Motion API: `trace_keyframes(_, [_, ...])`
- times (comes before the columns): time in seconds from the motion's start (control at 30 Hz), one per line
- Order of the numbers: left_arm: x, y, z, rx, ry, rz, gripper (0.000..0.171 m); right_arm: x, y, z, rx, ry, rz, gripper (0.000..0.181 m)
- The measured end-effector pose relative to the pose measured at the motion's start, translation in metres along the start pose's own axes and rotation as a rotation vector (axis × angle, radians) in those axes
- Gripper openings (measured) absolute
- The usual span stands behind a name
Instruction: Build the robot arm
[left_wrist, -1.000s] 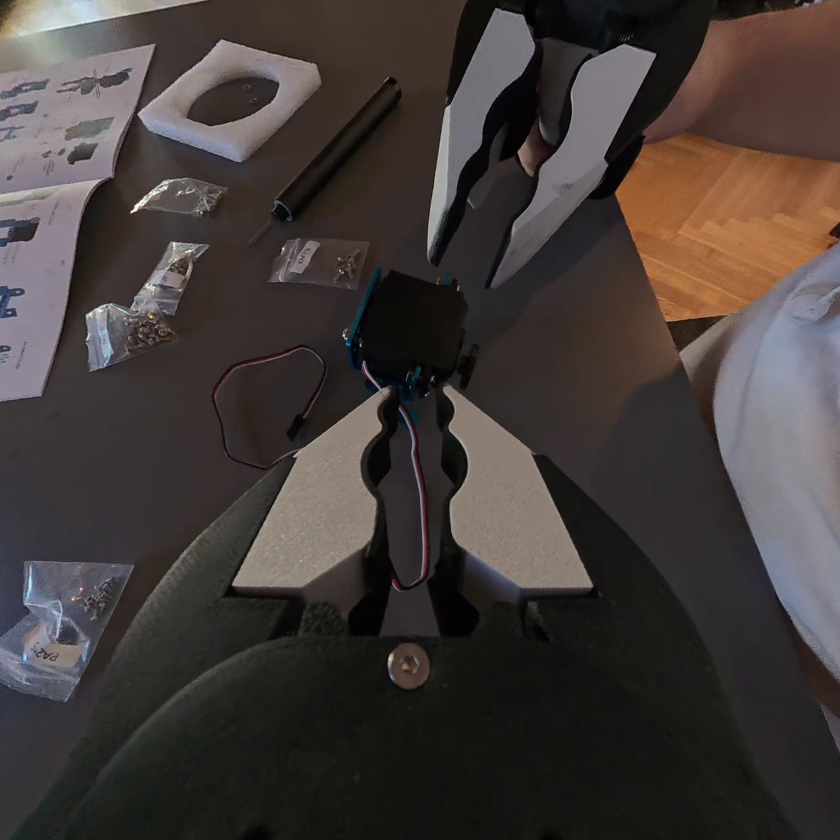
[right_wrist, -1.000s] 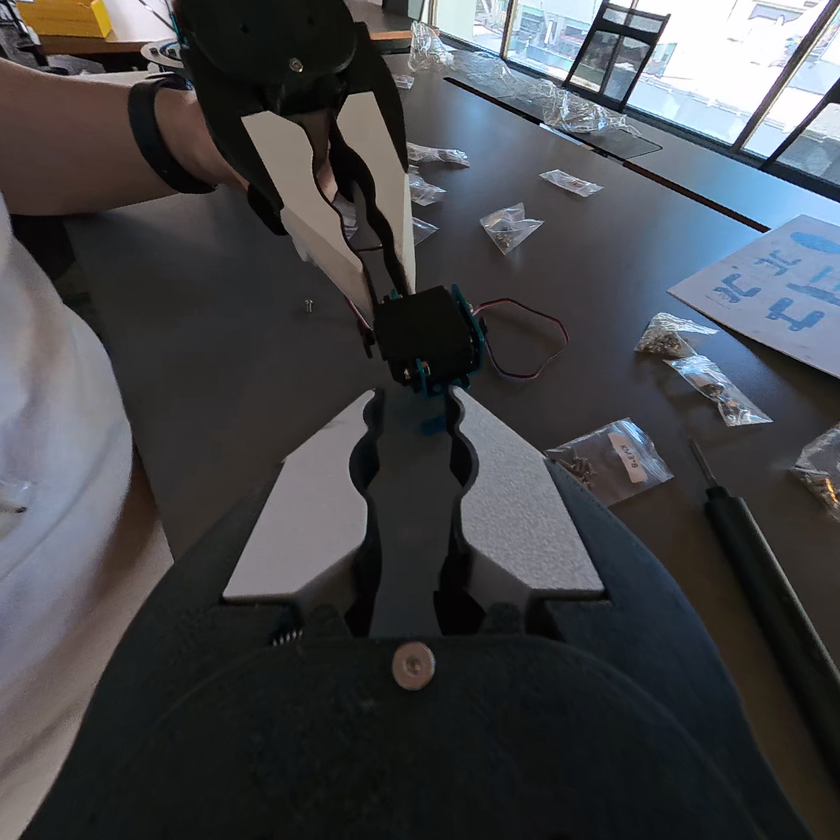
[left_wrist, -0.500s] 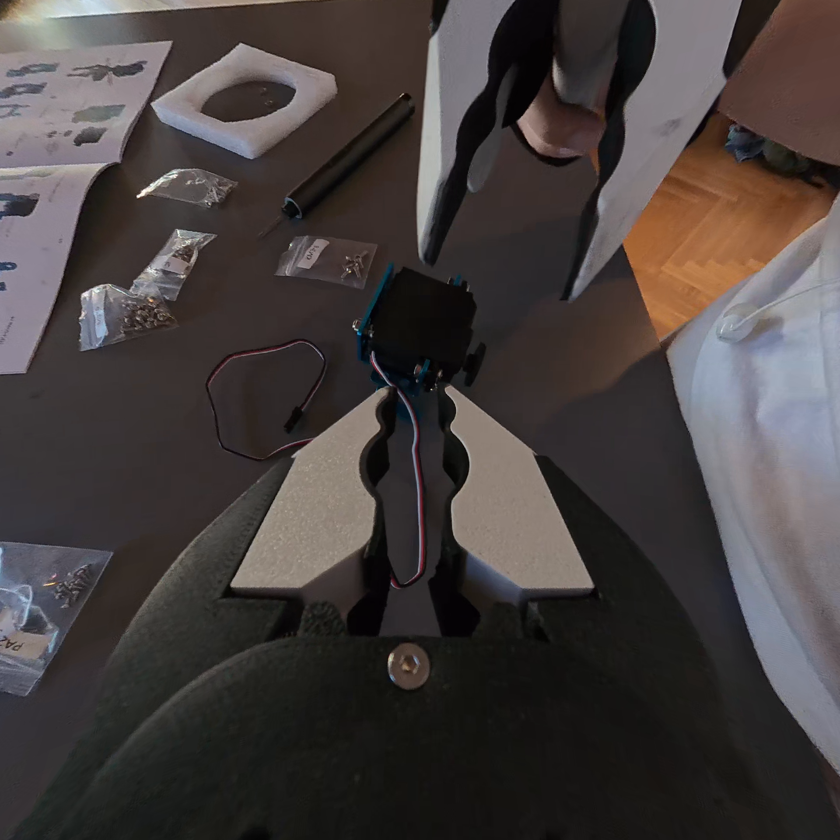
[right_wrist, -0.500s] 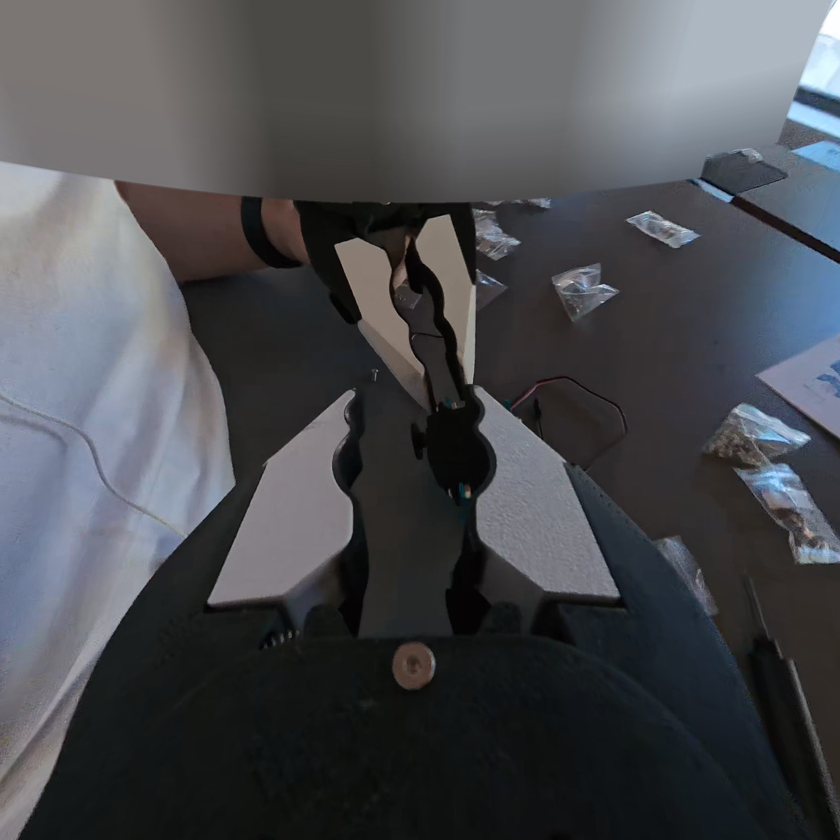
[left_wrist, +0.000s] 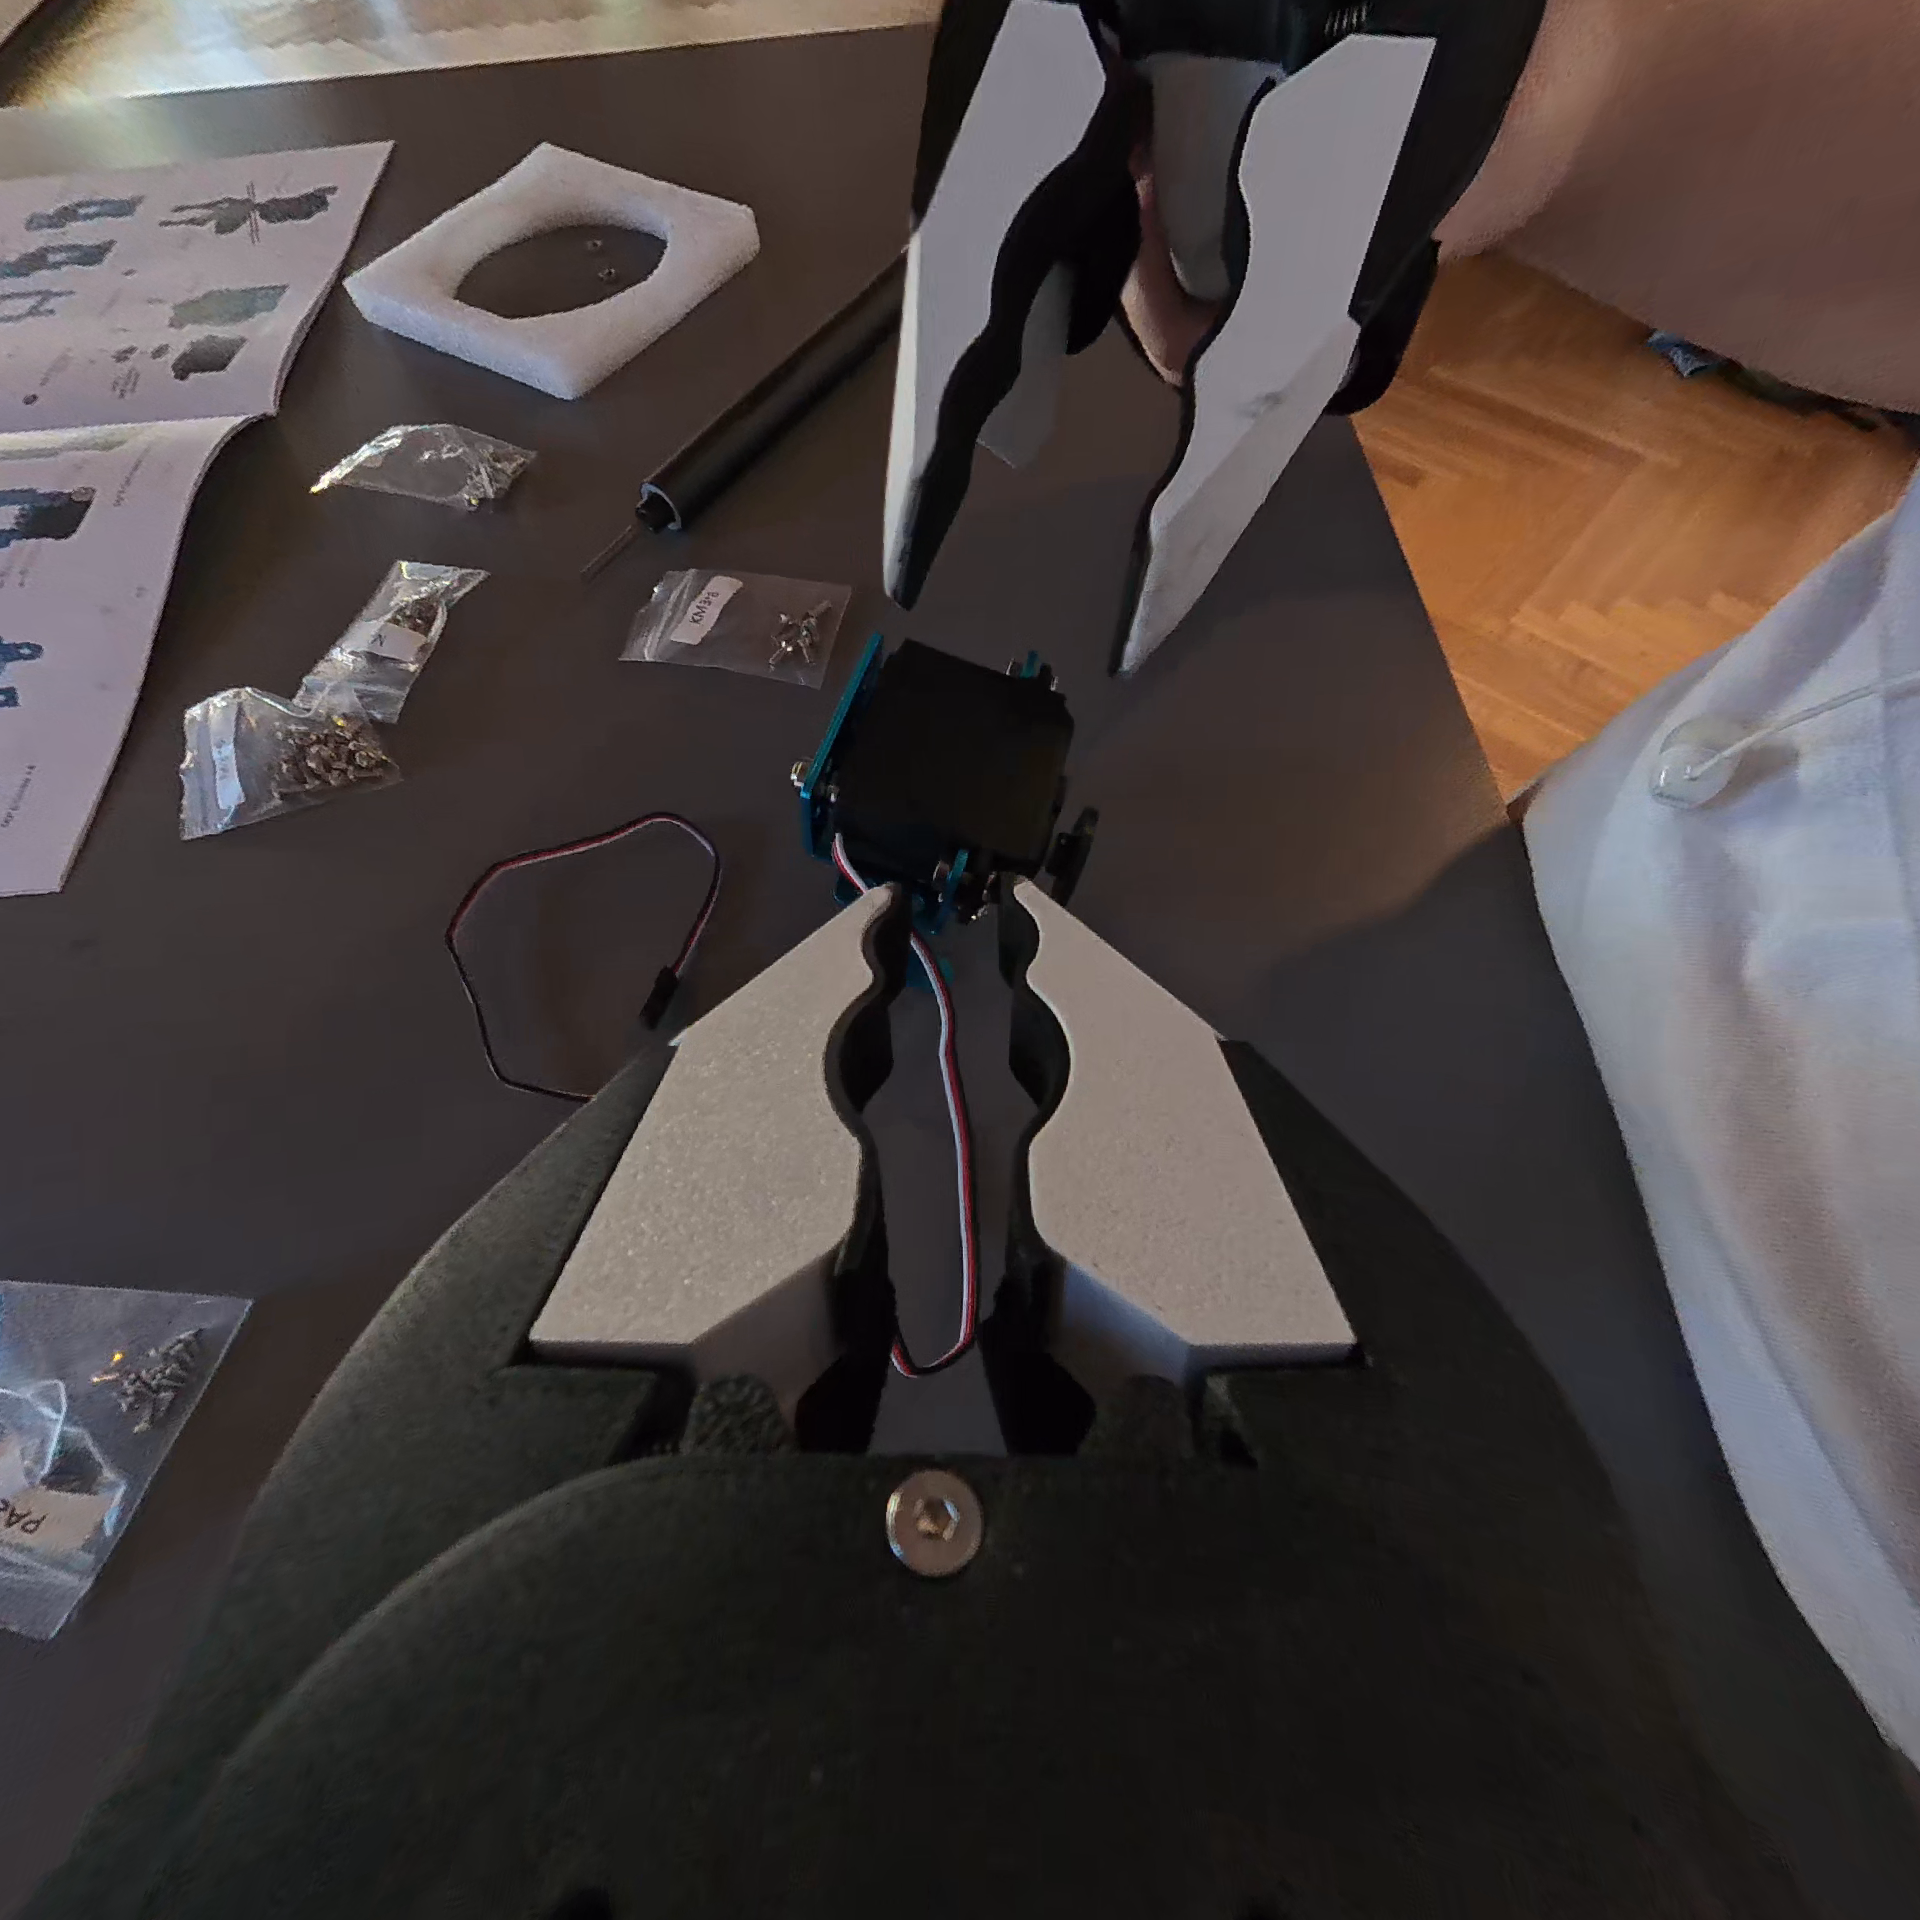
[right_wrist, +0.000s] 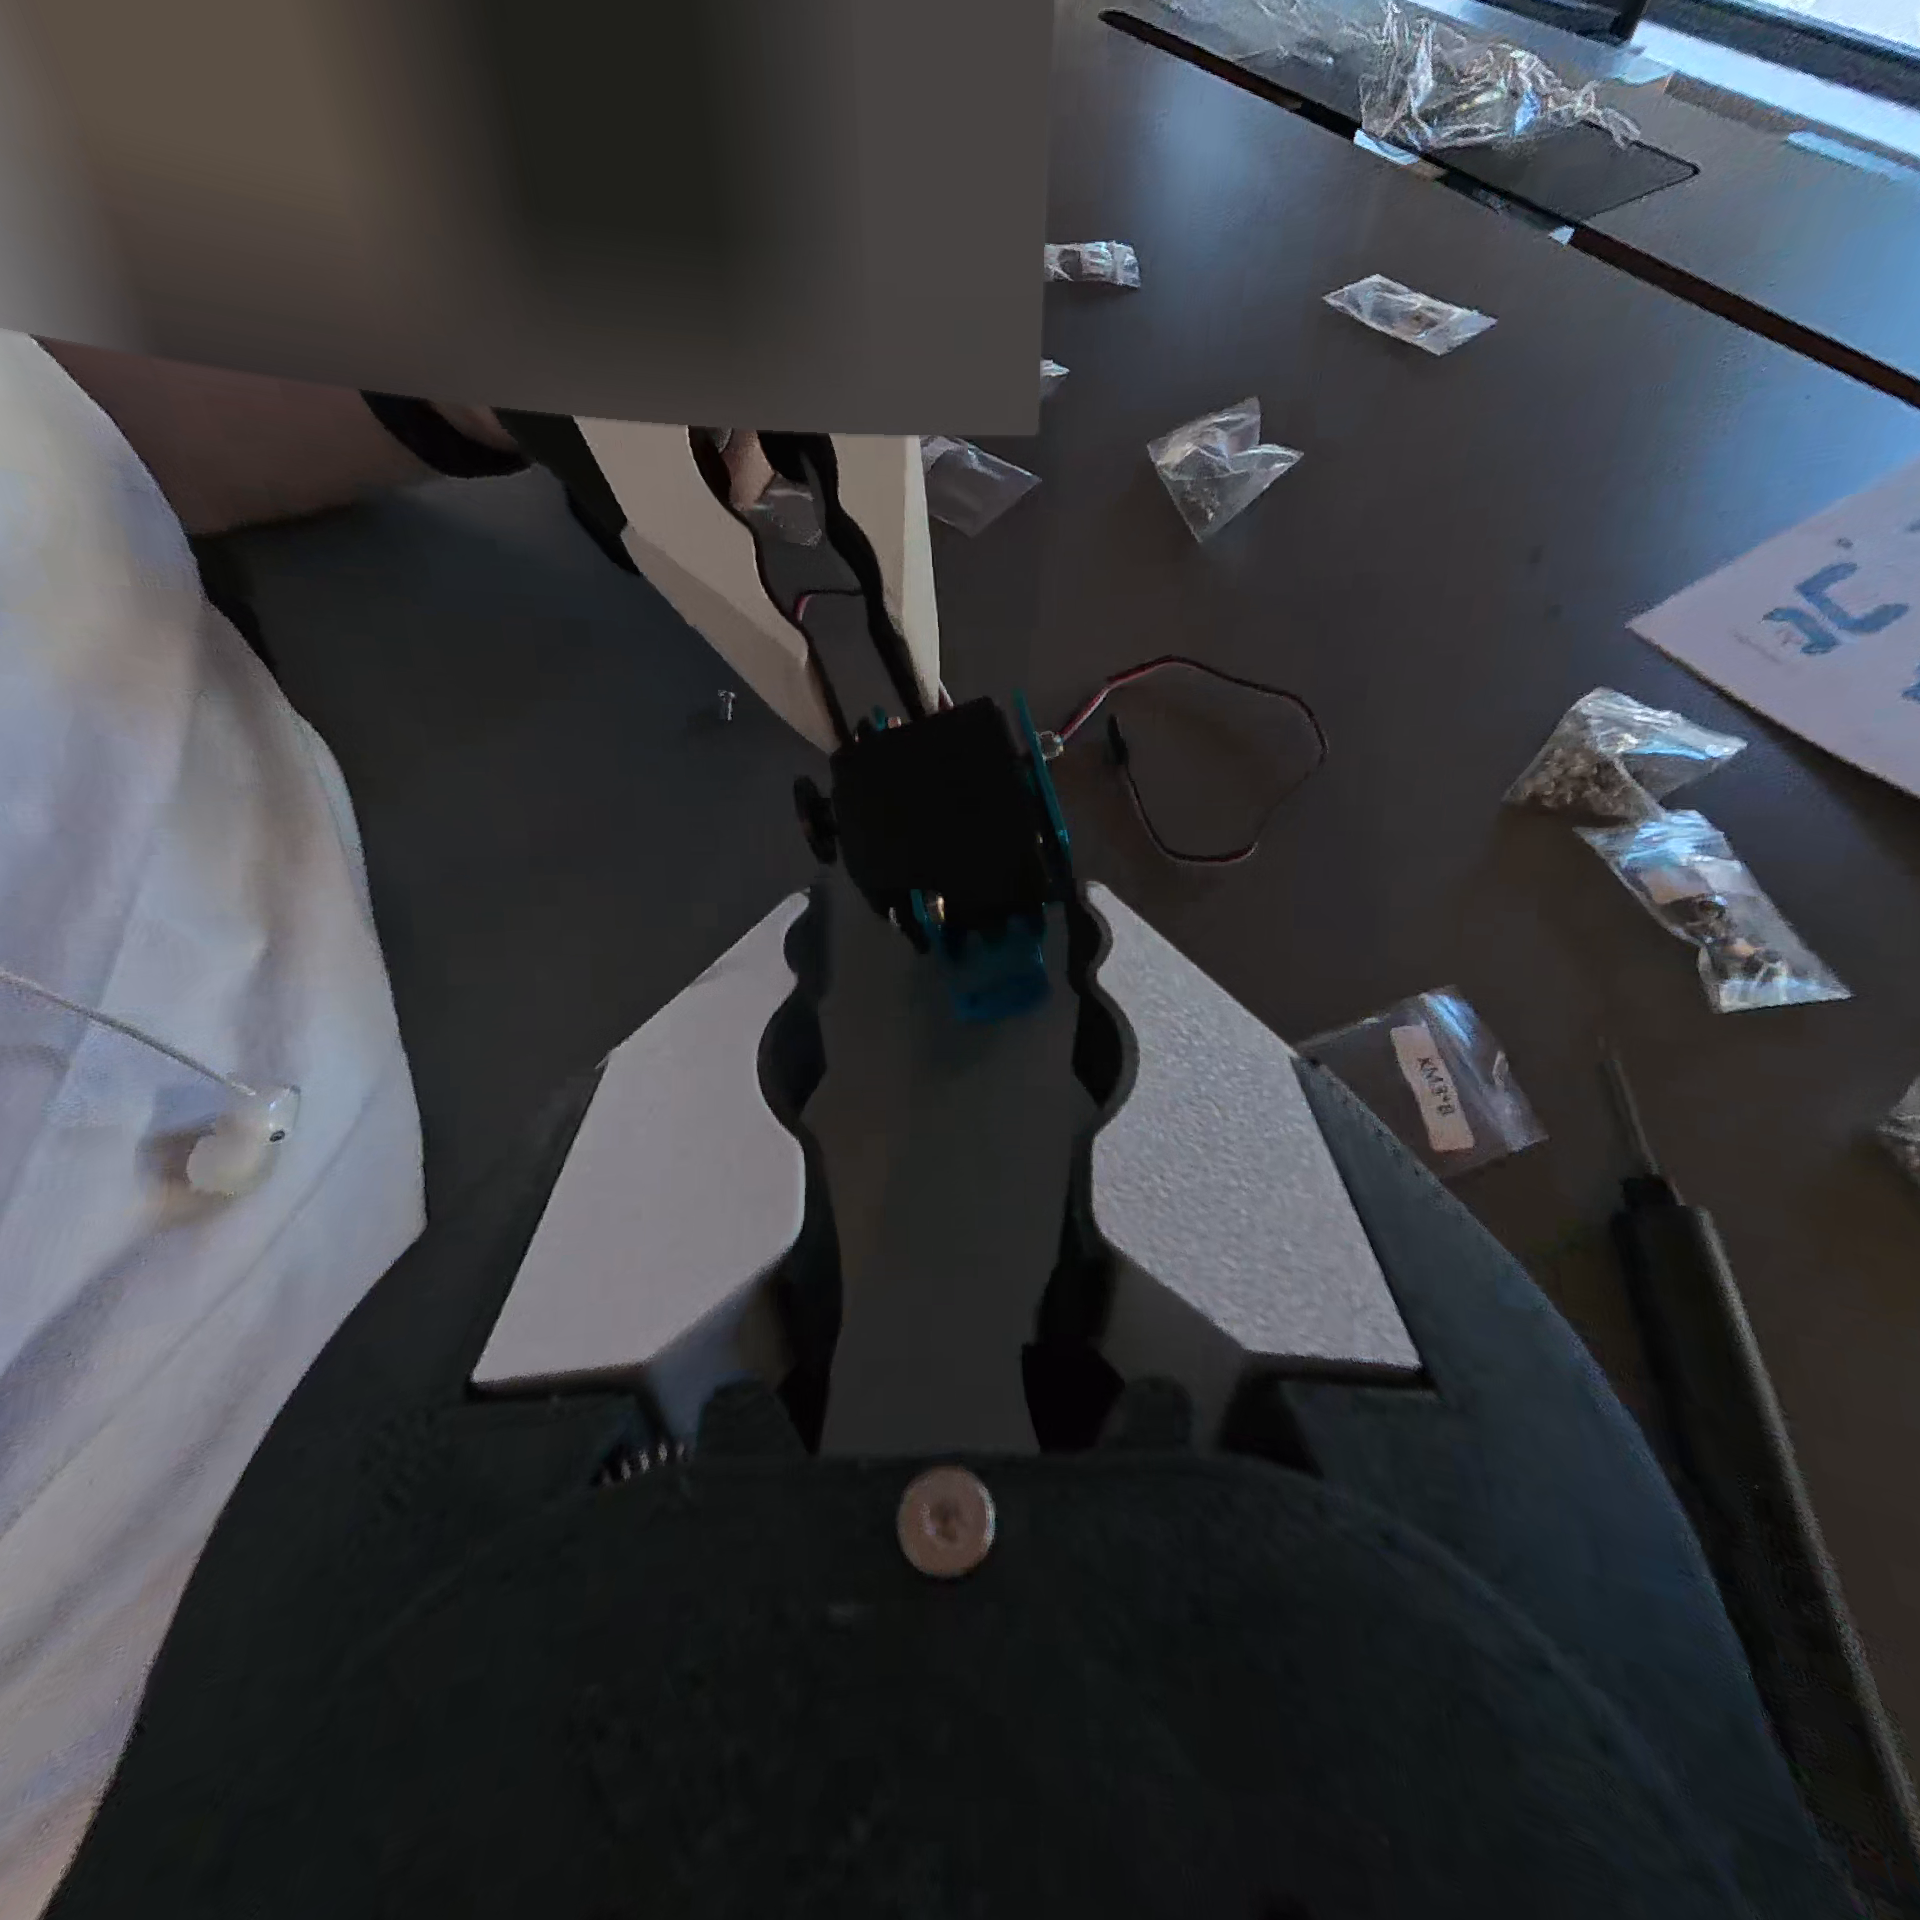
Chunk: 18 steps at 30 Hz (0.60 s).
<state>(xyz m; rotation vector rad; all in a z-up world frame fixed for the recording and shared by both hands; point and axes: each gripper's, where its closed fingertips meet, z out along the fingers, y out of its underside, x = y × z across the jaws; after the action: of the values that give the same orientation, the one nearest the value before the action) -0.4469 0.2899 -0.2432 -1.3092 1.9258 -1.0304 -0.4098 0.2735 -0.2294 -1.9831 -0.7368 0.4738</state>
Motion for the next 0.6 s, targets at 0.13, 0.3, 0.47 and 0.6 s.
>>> trace_keyframes(0.13, [0.001,0.001,0.000,0.009,-0.005,0.004,0.011,-0.005,0.006,0.001,0.012,-0.020,0.030,0.043])
trace_keyframes(0.3, [0.000,0.001,0.000,0.007,-0.013,0.000,0.011,-0.006,0.011,0.005,0.019,-0.028,0.050,0.040])
trace_keyframes(0.47, [0.000,0.001,0.000,0.011,-0.021,0.007,0.010,-0.010,0.014,0.008,0.033,-0.033,0.065,0.036])
trace_keyframes(0.6, [0.000,0.001,0.001,0.013,-0.014,-0.006,0.011,-0.011,0.011,0.008,0.058,-0.010,0.049,0.030])
